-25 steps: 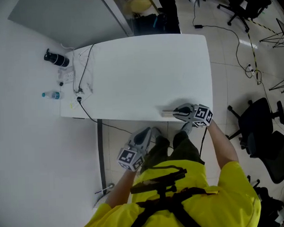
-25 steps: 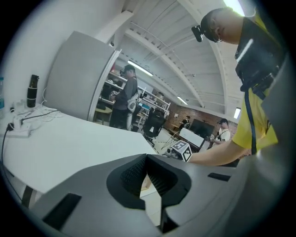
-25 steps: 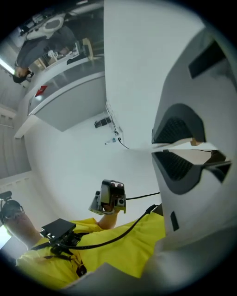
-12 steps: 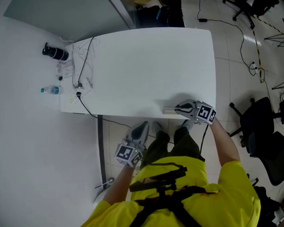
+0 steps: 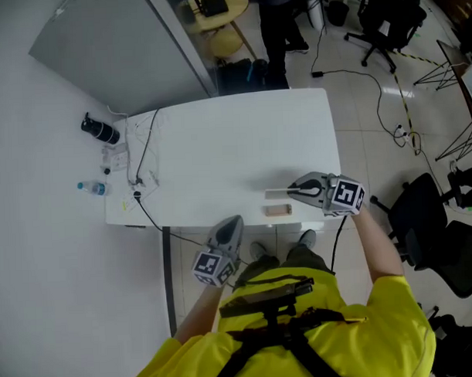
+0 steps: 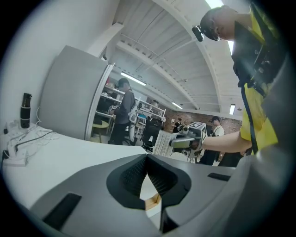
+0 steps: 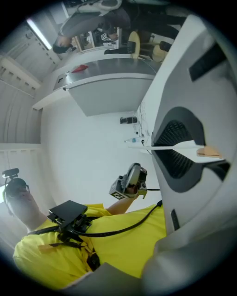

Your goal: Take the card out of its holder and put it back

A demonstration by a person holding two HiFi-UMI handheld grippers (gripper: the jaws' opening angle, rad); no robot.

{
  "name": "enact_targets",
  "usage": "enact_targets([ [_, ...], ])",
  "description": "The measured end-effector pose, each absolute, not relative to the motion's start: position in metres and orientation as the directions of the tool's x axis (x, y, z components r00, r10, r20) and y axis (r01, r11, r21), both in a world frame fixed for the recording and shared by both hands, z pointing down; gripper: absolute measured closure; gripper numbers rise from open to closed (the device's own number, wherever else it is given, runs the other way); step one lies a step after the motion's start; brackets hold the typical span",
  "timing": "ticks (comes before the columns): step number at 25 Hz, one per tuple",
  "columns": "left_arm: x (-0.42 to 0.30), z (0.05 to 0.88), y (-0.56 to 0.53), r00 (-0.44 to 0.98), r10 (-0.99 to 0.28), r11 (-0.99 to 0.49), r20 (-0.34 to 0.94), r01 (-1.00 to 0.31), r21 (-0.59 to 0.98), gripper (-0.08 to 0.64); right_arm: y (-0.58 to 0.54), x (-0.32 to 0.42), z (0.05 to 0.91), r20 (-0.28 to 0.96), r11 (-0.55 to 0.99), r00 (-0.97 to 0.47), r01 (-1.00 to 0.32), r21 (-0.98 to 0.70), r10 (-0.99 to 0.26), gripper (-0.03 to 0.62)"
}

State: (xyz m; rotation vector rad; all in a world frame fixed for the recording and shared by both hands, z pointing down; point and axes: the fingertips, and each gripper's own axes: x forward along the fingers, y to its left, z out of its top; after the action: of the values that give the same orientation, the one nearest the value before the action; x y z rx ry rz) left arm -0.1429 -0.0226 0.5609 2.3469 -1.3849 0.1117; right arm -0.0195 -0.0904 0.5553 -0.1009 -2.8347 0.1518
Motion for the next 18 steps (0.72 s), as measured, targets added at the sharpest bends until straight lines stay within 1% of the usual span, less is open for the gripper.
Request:
enact_targets([
  [6, -0.141, 0.550, -0.028, 0.496, -0.833, -0.444, 0.246, -0.864, 0.236, 0.561, -0.087, -0.015, 0.451, 0.349, 0.998, -0.935, 0.051, -0.039, 0.062, 0.572],
  [9, -0.134, 0.551, -0.032, 0.509, -0.829, -0.465, 0.229, -0.857, 0.221, 0.561, -0.085, -0.013, 0.421, 0.320, 0.999, -0.946, 0.039, -0.037, 0.049, 0.572],
  [11, -0.128, 0.553, -0.032, 0.518, -0.825, -0.476, 0.227, -0.852, 0.217, 0.563, -0.082, -0.012, 0.412, 0.304, 0.999, -0.952, 0.041, -0.032, 0.049, 0.572],
  [18, -0.118, 0.555, -0.021, 0.534, -0.808, -0.503, 0.249, -0.845, 0.182, 0.562, -0.066, -0.014, 0.417, 0.314, 0.999, -0.948, 0.044, -0.031, 0.052, 0.572],
])
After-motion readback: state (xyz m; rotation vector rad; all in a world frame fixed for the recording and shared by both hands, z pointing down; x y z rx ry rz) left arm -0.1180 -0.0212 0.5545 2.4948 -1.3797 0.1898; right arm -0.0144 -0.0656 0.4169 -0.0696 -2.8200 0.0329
